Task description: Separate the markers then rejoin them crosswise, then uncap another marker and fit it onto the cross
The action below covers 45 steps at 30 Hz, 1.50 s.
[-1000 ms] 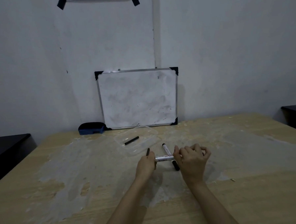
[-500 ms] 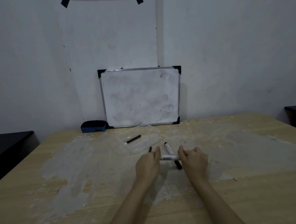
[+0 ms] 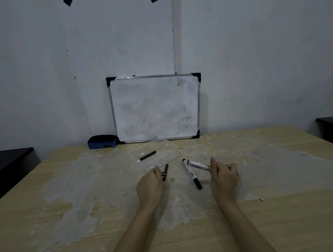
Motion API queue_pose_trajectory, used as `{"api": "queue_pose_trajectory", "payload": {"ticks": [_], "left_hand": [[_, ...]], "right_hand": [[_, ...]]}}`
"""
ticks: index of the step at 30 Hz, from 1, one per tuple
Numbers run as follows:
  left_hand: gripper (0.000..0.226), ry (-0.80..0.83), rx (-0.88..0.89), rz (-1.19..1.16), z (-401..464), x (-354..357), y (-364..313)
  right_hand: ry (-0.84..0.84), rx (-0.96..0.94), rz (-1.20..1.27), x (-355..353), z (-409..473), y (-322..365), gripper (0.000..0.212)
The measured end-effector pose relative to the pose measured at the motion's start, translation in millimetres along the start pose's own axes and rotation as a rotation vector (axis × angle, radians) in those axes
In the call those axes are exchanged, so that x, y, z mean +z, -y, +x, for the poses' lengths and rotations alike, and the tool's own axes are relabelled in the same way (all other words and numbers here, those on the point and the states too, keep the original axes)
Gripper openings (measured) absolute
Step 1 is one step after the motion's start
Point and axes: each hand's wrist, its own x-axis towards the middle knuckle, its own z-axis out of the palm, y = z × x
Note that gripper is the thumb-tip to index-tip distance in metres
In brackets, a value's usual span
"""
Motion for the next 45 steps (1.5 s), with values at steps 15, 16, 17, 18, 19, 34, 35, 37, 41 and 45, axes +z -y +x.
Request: {"api": "queue_pose_trajectory", "payload": {"ticks": [15, 16, 17, 18, 19, 34, 35, 37, 41, 45], "left_hand": [[0.026, 0.046, 0.111, 0.102, 3.4, 16.8, 17.6], [0.032, 0.001, 0.119, 0.143, 3.6, 16.6, 17.4], [0.035, -0.060, 0.144, 0.113, 3.3, 15.7, 15.9], [0.035, -0.106, 0.162, 0.017, 1.9, 14.4, 12.6], [0.034, -0.119, 0.169, -0.133, -0.6, 11.8, 7.2], [0.023, 0.560, -0.770, -1.579, -10.2, 15.7, -22.4], [0.023, 0.574, -0.794, -1.601, -9.5, 14.9, -22.4], [0.024, 0.591, -0.802, -1.601, -7.8, 14.3, -20.7], [0.026, 0.648, -0.784, -1.557, -6.9, 16.7, -17.3], [0.025, 0.723, -0.763, -1.500, -4.1, 10.7, -11.9]], "right_hand": [[0.579, -0.115, -0.078, 9.4, -0.2, -3.8, 0.032], [0.575, -0.122, -0.044, 9.3, 0.5, -3.4, 0.031], [0.566, -0.117, 0.005, 9.0, 1.3, -2.6, 0.030], [0.558, -0.094, 0.066, 8.0, 2.1, -1.6, 0.028], [0.552, -0.060, 0.133, 6.2, 2.9, 0.2, 0.024], [0.356, 0.294, 0.988, -9.5, 7.6, 33.1, 0.024], [0.329, 0.237, 0.973, -10.6, 6.2, 37.0, 0.030], [0.251, 0.113, 0.915, -12.0, 4.6, 41.7, 0.042], [0.143, -0.132, 0.736, -12.4, 2.3, 49.0, 0.053], [0.041, -0.065, 0.743, -11.3, 1.9, 46.1, 0.048]]}}
